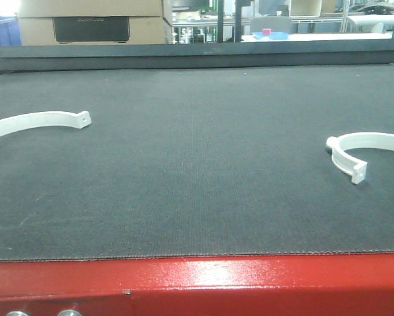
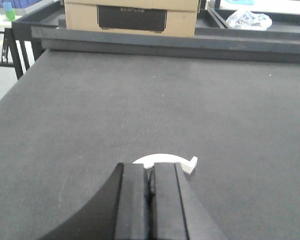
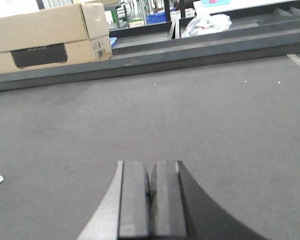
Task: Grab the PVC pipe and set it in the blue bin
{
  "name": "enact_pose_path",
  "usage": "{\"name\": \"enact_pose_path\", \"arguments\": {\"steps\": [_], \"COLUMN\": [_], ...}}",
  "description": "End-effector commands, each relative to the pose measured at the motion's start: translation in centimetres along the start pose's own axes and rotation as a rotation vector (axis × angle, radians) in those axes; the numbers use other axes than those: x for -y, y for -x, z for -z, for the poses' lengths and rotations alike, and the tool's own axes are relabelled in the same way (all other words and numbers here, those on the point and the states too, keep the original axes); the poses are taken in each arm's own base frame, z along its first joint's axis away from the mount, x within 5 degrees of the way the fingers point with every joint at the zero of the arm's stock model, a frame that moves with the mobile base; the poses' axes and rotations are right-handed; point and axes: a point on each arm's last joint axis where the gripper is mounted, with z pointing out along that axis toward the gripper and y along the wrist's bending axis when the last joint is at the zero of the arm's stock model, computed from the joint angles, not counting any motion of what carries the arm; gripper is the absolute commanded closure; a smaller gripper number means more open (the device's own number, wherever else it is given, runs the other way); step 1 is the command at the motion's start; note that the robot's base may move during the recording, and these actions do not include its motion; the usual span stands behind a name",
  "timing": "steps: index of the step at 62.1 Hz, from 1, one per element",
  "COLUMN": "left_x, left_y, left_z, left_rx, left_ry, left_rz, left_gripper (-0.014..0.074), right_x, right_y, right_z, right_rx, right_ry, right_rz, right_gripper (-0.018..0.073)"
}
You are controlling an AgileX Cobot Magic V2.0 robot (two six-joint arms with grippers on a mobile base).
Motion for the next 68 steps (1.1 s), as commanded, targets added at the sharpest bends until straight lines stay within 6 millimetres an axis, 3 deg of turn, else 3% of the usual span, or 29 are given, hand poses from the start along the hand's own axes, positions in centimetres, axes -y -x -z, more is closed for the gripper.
{"name": "enact_pose_path", "arguments": {"steps": [1,31,45,68], "left_x": [0.1,0.1,0.0,-0.1], "left_y": [0.7,0.7,0.4,-1.1], "left_z": [0.1,0.1,-0.5,-3.5], "left_rx": [0.050,0.049,0.025,-0.091], "left_ry": [-0.006,-0.005,0.000,0.005], "left_rz": [0.017,0.013,-0.010,-0.034], "left_gripper": [0.0708,0.0708,0.0708,0.0708], "right_x": [0.0,0.0,0.6,0.8], "right_y": [0.6,0.4,-1.1,-4.1], "right_z": [0.0,-0.4,-4.2,-9.6], "right_rx": [0.041,0.021,-0.142,-0.327], "right_ry": [-0.003,0.005,-0.027,-0.020], "right_rz": [0.001,-0.032,-0.046,0.043], "right_gripper": [0.0721,0.0721,0.0721,0.0721]}}
